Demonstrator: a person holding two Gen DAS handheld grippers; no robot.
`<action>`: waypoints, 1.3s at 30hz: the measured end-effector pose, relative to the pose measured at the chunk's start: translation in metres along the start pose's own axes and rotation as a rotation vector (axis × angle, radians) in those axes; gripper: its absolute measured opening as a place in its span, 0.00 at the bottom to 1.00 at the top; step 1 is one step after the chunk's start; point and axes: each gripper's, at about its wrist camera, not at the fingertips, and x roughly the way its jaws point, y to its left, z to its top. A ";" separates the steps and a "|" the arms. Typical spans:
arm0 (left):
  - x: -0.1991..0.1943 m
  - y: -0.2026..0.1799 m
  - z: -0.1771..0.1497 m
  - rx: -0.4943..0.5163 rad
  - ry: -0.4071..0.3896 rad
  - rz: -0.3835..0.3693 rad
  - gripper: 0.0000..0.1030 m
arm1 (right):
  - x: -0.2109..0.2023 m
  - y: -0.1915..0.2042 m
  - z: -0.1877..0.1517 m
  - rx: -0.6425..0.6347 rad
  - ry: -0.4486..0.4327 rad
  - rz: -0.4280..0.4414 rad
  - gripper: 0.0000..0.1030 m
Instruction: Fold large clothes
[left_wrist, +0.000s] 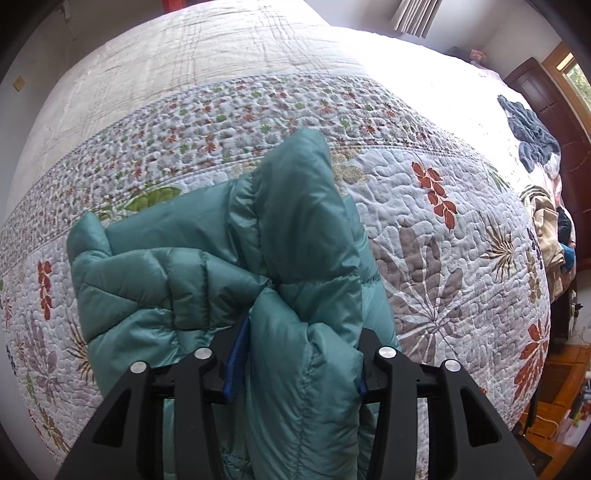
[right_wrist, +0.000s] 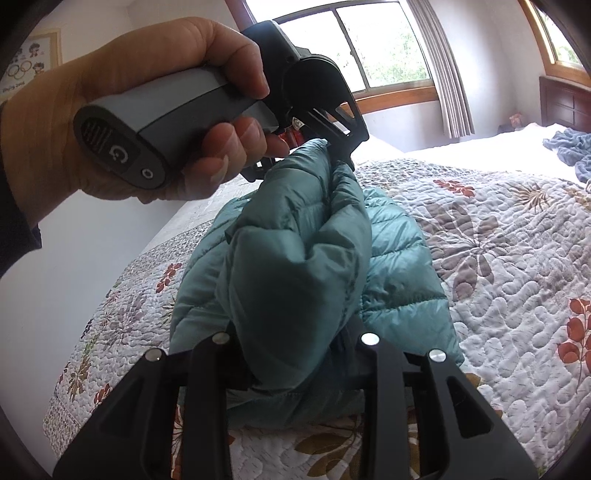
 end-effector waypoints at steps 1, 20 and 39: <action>0.002 -0.002 0.000 0.004 -0.006 -0.003 0.48 | 0.000 -0.003 0.000 0.011 0.005 0.007 0.29; -0.068 0.042 -0.017 0.027 -0.326 -0.377 0.80 | -0.001 -0.071 0.013 0.302 0.226 0.278 0.56; -0.056 0.141 -0.099 0.013 -0.357 -0.805 0.81 | 0.133 -0.102 0.162 0.349 0.586 0.437 0.86</action>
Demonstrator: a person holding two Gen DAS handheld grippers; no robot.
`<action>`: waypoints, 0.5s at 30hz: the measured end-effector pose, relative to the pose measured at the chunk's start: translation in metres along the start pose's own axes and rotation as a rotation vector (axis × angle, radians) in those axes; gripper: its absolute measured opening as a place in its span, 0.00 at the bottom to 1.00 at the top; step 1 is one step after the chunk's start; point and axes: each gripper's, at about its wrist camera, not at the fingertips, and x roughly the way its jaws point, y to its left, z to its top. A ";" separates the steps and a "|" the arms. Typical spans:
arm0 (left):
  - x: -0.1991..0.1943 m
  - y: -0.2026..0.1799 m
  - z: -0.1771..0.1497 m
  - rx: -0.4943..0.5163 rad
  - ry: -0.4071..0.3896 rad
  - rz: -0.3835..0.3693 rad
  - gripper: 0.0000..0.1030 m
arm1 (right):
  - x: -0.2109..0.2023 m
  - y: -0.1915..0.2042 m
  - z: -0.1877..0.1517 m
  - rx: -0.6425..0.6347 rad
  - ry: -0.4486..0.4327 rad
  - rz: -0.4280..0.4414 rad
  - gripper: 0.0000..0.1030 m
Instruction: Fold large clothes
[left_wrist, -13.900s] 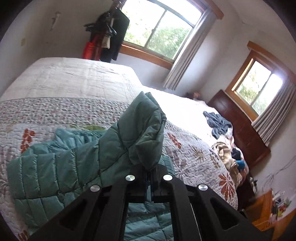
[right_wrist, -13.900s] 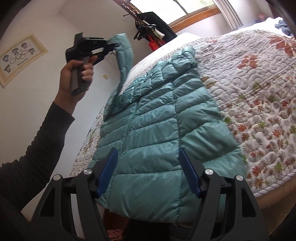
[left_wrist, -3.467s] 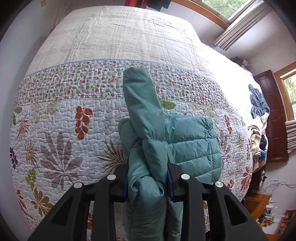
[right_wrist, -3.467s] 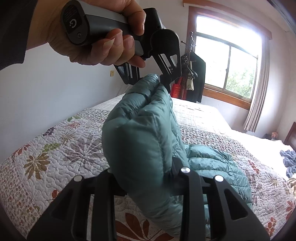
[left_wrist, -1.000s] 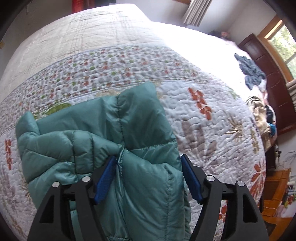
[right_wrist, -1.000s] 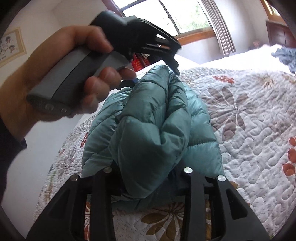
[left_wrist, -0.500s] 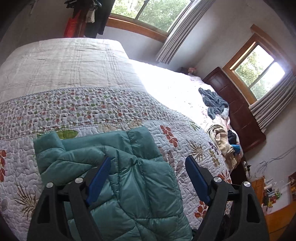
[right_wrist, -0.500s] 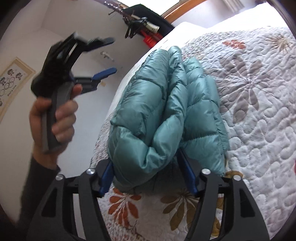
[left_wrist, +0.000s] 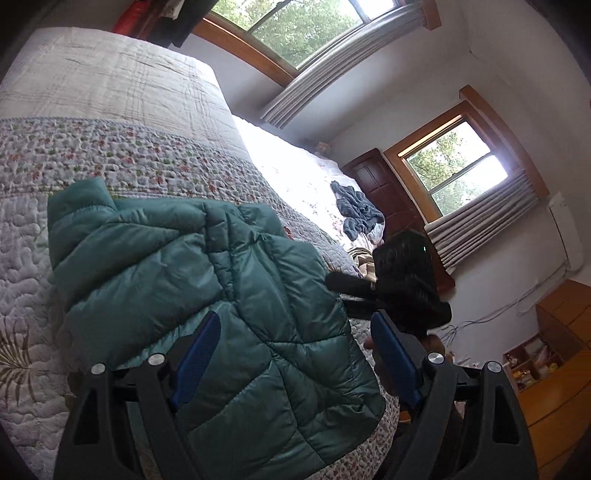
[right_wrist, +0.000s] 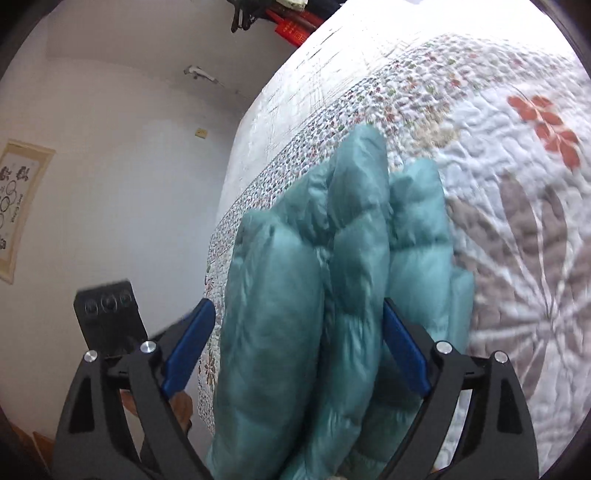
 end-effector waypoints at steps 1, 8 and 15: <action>0.002 0.001 -0.002 0.000 0.004 -0.009 0.81 | 0.003 0.002 0.006 -0.010 0.022 -0.011 0.85; 0.018 -0.027 -0.014 0.080 0.034 -0.084 0.81 | -0.017 -0.015 0.004 -0.083 -0.004 -0.019 0.33; 0.065 -0.048 -0.034 0.154 0.142 -0.085 0.81 | -0.028 -0.099 -0.015 0.078 -0.101 0.103 0.36</action>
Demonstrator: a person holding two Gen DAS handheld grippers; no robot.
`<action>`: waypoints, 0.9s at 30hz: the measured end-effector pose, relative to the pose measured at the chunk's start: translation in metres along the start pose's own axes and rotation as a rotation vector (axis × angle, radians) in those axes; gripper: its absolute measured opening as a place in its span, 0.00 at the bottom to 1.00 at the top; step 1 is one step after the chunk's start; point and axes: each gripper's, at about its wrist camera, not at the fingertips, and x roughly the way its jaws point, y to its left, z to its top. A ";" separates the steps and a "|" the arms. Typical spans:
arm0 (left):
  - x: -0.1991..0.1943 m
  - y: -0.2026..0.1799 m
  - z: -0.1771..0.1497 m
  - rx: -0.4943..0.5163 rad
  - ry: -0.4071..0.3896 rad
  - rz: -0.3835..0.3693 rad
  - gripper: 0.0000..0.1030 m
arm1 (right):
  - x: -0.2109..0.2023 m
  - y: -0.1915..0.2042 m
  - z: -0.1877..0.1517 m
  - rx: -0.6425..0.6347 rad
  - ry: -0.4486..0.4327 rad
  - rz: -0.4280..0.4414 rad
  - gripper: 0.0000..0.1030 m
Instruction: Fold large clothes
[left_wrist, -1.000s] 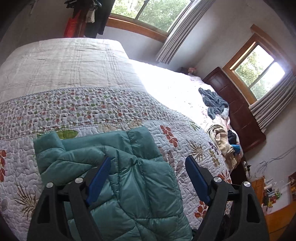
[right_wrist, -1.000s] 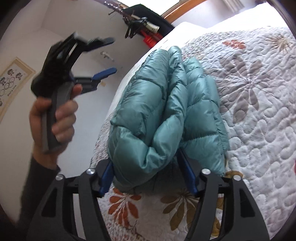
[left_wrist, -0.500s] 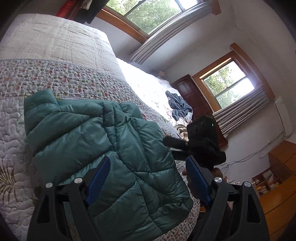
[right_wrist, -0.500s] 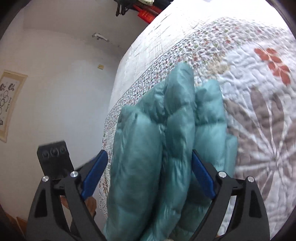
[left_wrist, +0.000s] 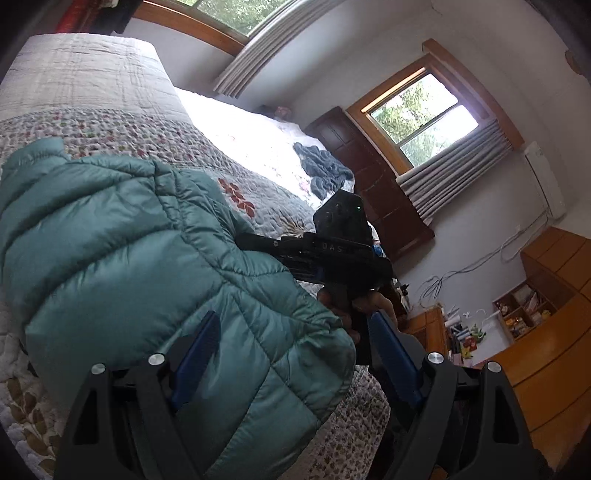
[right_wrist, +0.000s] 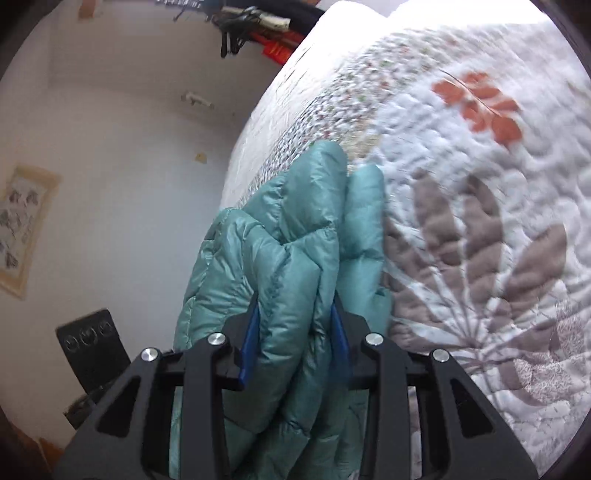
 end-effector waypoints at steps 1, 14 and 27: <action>0.005 0.000 0.000 0.007 0.008 0.012 0.81 | 0.000 -0.010 -0.003 0.024 -0.003 0.022 0.40; 0.017 0.015 -0.004 -0.034 0.049 0.067 0.81 | -0.012 0.055 -0.015 -0.061 0.095 -0.100 0.52; 0.053 -0.031 -0.016 0.031 0.169 -0.029 0.72 | -0.026 0.006 -0.044 -0.020 -0.009 0.081 0.14</action>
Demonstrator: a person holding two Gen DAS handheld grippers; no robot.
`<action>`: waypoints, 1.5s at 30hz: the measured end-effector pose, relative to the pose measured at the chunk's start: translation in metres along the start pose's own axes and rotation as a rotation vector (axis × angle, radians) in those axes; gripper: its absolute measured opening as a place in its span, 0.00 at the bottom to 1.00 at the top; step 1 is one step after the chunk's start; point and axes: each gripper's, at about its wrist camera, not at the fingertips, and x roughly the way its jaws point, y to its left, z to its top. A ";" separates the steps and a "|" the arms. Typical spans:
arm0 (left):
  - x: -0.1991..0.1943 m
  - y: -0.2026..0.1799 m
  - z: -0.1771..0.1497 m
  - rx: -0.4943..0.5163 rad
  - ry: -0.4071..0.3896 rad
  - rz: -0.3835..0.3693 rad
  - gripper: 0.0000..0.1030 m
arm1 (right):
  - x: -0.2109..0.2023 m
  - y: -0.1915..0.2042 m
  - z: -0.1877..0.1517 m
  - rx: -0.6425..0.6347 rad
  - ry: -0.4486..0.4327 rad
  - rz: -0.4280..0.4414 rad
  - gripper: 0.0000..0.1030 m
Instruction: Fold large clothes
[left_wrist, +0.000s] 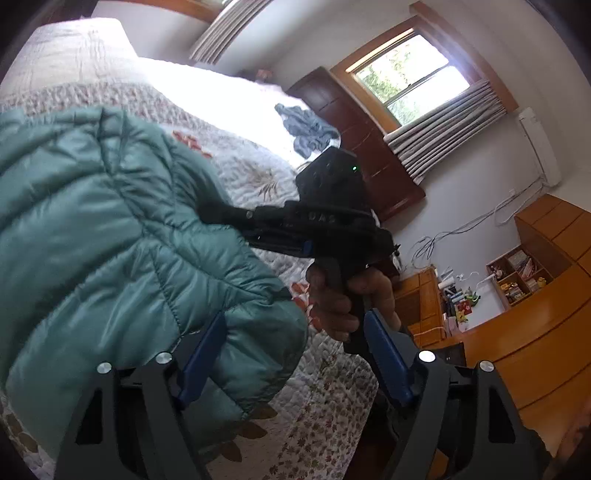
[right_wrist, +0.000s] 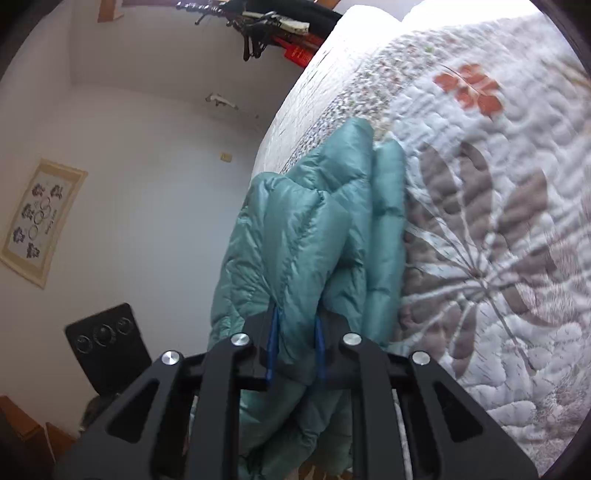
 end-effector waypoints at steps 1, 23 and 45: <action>0.007 0.006 -0.002 -0.010 0.015 0.003 0.71 | 0.000 -0.008 -0.002 0.018 -0.003 0.010 0.14; -0.022 0.009 -0.020 -0.015 -0.085 0.036 0.84 | -0.040 0.047 0.004 -0.138 -0.072 -0.114 0.30; -0.078 0.006 0.008 -0.024 -0.216 0.091 0.89 | 0.005 0.049 0.050 -0.209 -0.035 -0.210 0.24</action>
